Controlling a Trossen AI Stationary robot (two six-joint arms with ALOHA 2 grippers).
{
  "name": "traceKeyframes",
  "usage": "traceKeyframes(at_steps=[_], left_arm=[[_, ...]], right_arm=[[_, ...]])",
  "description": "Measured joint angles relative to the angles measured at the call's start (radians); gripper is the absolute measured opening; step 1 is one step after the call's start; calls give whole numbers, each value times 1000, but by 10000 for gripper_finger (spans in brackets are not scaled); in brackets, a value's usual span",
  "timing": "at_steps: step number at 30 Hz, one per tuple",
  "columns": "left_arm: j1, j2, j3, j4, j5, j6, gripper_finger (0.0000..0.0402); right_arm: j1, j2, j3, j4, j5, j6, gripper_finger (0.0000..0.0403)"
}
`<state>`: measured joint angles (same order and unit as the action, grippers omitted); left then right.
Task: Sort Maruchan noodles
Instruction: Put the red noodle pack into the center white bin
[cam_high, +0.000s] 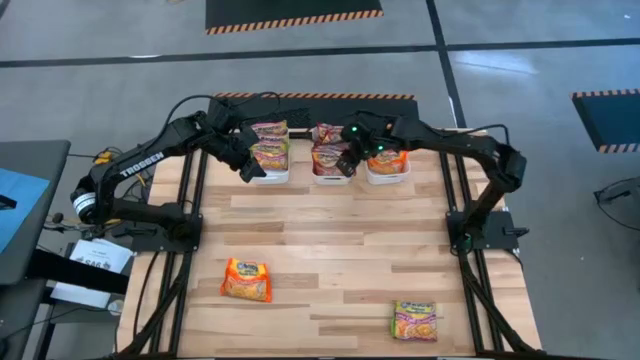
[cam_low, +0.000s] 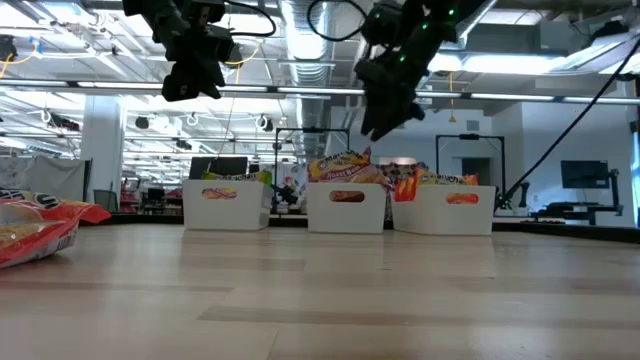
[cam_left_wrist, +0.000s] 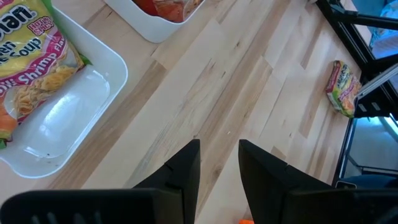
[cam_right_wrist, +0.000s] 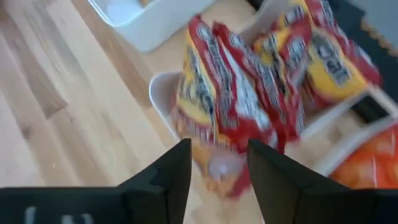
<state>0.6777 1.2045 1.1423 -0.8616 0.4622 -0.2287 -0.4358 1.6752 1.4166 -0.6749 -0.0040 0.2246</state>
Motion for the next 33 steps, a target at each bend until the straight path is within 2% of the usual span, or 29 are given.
traceKeyframes(at_steps=[2, 7, 20, 33], left_arm=[[0, 0, 0, 0, -2, 1, 95], [0, 0, 0, 0, -5, 3, 95], [0, 0, 0, 0, -6, 7, 95], [0, 0, 0, 0, -6, 33, 95]], right_arm=[[1, -17, 0, -28, -13, 43, 183], [-4, 17, 0, -60, -184, 116, 179], [-5, 160, -1, -87, -181, 126, 164], [-28, 126, 0, -100, -175, 126, 163]])
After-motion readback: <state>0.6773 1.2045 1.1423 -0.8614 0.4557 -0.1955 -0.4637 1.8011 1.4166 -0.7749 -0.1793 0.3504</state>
